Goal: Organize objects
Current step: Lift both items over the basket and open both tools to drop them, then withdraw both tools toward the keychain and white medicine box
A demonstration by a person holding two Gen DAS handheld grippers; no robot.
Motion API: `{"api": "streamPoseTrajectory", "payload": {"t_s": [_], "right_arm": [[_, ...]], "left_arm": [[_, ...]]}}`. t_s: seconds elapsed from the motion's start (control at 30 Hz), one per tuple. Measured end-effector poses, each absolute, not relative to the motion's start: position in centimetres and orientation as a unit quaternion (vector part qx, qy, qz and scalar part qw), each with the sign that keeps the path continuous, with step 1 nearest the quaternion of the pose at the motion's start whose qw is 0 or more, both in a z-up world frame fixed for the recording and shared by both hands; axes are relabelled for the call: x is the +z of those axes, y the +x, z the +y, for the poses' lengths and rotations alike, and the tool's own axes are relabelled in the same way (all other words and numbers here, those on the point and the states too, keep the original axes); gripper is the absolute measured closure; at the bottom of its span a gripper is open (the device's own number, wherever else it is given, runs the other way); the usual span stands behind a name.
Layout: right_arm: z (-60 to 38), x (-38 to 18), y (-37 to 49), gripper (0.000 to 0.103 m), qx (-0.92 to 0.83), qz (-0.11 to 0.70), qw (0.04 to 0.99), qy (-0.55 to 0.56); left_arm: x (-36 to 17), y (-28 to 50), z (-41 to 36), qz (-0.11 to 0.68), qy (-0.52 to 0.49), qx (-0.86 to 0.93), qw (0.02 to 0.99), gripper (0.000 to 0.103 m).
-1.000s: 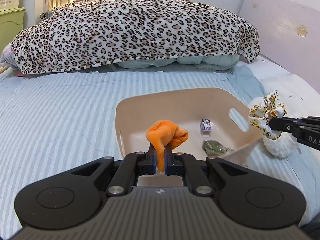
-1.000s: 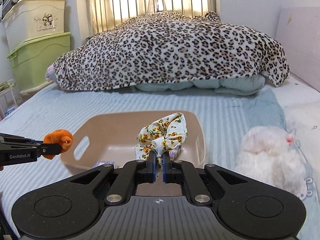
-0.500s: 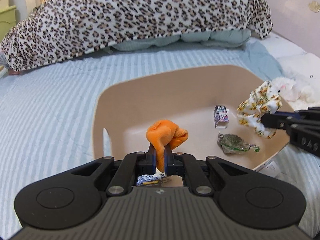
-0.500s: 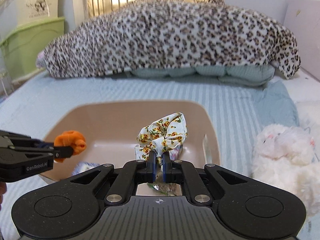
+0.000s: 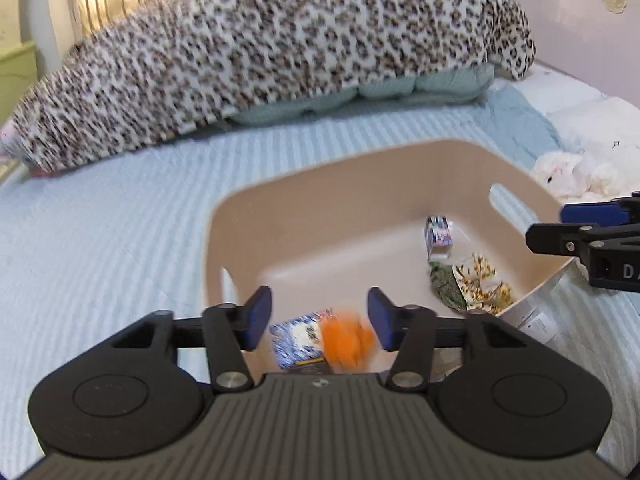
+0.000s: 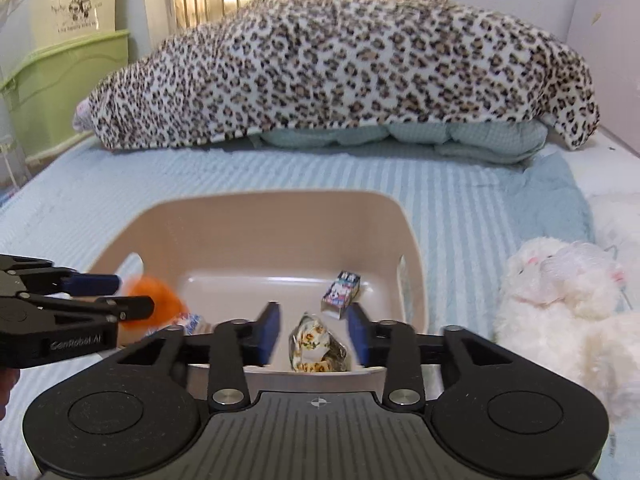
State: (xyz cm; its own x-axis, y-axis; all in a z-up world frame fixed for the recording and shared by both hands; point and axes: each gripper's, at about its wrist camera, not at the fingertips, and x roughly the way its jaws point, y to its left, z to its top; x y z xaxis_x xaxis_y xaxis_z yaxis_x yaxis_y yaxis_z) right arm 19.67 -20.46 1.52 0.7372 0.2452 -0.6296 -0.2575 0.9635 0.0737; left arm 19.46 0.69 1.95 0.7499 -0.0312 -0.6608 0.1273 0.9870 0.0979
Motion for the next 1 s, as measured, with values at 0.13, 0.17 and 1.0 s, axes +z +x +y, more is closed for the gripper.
{"api": "streamPoseTrajectory", "payload": {"t_s": [0.13, 0.17, 1.0], "right_arm": [[-21.3, 3.1, 17.7, 0.033, 0.130, 0.325, 0.937, -0.004], [-21.6, 3.4, 17.4, 0.028, 0.129, 0.325, 0.937, -0.003], [-25.9, -3.1, 12.7, 0.012, 0.092, 0.420, 0.903, 0.008]], "left_arm": [[3.6, 17.4, 1.2, 0.342, 0.058, -0.037, 0.937, 0.034], [3.8, 17.0, 1.3, 0.342, 0.055, -0.036, 0.937, 0.032], [-3.6, 12.6, 0.6, 0.439, 0.007, -0.034, 0.898, 0.027]]}}
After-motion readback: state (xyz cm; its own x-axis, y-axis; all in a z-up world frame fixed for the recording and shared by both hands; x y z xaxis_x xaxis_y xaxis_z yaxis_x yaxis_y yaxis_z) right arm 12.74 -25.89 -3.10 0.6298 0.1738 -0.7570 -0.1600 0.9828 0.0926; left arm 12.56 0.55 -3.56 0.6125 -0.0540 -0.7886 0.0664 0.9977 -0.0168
